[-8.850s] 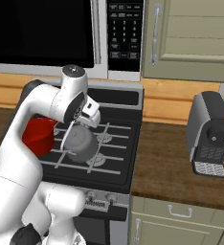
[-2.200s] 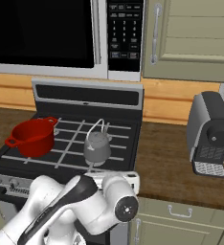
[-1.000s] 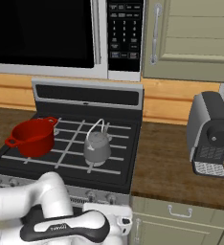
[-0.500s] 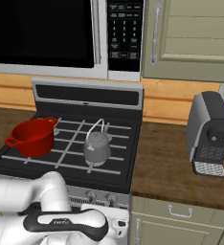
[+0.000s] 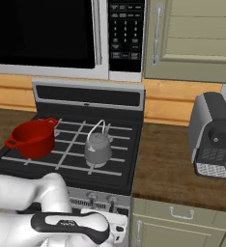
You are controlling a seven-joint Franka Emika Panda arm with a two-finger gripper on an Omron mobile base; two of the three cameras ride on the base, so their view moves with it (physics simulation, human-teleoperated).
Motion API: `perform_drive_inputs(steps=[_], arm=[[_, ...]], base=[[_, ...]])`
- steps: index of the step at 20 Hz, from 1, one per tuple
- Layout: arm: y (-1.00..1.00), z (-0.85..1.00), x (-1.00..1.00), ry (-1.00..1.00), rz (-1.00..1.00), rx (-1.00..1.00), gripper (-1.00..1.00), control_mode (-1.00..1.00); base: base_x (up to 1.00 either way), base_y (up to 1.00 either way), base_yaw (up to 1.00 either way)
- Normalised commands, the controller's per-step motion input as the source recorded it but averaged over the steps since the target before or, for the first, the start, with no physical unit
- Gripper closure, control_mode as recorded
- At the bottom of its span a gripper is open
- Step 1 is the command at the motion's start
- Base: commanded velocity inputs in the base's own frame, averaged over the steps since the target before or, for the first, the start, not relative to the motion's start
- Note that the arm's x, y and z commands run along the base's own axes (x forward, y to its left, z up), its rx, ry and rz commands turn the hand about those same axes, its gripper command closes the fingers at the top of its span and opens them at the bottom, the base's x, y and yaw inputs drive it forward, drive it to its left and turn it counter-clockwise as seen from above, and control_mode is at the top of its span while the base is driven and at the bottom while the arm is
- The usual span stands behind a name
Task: Pick the kettle from the counter and place it on a stove burner. Then turn the burner on.
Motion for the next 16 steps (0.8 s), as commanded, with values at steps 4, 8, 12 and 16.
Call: perform_drive_inputs(steps=[4, 8, 12, 16], arm=[[-0.19, 0.0, 0.06, 0.0, 0.0, 0.0, -1.0, -1.0], [-0.17, 0.0, 0.01, 0.0, 0.0, 0.0, -1.0, -1.0], [0.0, -0.01, 0.18, 0.0, 0.0, 0.0, -1.0, -1.0], [0.0, -0.11, 0.22, 0.0, 0.0, 0.0, -1.0, -1.0]], base=[[0.0, 0.0, 0.0], [0.0, 0.0, 0.0], [0.0, 0.0, 0.0], [0.0, 0.0, 0.0]])
